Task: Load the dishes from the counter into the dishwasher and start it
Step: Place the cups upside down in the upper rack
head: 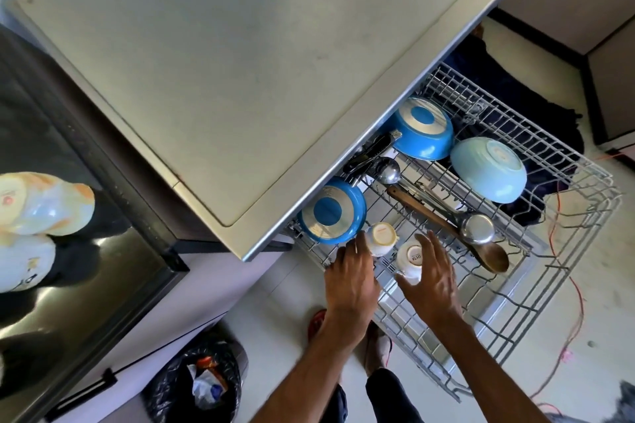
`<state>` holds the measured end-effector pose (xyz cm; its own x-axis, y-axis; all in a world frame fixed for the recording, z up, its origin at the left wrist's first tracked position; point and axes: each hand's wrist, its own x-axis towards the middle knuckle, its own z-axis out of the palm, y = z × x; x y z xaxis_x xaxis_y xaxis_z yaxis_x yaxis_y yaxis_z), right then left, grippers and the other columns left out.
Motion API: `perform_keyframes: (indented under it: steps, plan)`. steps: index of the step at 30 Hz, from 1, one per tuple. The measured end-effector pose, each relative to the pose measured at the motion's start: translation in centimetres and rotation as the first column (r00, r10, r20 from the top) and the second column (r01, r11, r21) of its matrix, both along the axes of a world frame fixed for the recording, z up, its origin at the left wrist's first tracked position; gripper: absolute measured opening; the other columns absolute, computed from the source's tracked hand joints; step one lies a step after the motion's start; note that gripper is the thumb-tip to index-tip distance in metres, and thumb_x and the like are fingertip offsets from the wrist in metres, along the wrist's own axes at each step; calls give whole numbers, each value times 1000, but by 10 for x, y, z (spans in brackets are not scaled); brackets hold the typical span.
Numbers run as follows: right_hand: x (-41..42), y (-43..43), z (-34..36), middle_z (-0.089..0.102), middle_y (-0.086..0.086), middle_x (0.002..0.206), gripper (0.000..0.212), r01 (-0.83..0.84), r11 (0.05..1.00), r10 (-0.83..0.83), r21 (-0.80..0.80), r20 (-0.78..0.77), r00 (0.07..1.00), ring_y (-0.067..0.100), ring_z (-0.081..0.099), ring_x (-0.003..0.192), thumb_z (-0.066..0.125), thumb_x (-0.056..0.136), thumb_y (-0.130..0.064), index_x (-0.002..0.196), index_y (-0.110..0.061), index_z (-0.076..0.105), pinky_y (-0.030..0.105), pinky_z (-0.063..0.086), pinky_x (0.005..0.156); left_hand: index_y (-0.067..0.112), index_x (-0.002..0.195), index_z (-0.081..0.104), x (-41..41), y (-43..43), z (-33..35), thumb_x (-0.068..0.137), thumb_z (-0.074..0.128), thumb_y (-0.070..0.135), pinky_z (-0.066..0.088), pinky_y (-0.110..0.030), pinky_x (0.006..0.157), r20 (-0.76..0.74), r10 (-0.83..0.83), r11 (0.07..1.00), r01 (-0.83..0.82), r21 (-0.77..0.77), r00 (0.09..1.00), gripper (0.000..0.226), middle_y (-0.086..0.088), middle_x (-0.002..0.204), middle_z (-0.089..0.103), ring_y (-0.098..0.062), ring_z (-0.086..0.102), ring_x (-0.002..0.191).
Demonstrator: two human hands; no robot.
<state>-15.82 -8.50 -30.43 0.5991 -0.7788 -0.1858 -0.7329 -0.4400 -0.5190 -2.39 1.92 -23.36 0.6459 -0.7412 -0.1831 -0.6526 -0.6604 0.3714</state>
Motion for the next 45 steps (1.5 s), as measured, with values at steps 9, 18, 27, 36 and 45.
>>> perform_keyframes:
  steps: [9,18,27,36,45]
  plan:
    - [43,37,124,49,21,146,54,-75,994,97,-77,354,930,34,46,137,83,80,-16,125,-5,58,55,48,105,19,112,62,4,36,111,76,77,16,56,-25,62,-20,24,989,-27,-146,1000,39,3,94,71,-14,70,80]
    - [122,94,276,64,8,128,47,-275,959,269,-73,550,791,21,58,122,57,96,-46,114,-4,68,26,44,108,29,106,61,43,110,245,92,50,32,51,-25,70,54,256,918,-225,-327,965,18,14,103,65,-8,63,93]
    - [283,164,331,57,2,135,56,-677,736,607,-16,460,649,18,54,124,65,82,-31,135,-17,52,31,44,107,22,115,57,155,225,308,87,56,15,48,-26,89,72,643,711,-560,-426,762,29,4,117,62,-17,61,106]
    - [382,180,295,35,3,155,83,-855,518,856,38,-37,516,26,45,137,65,75,-30,149,-44,30,41,46,105,6,133,48,254,242,269,62,68,40,49,-43,100,29,453,889,-453,70,891,81,-14,129,56,-34,57,117]
    - [365,165,306,56,-8,120,55,-718,696,698,1,230,678,9,61,105,73,82,-37,131,-39,48,29,55,86,22,133,41,270,234,271,87,67,39,49,-40,85,60,335,890,-336,309,940,56,-4,129,52,-26,55,115]
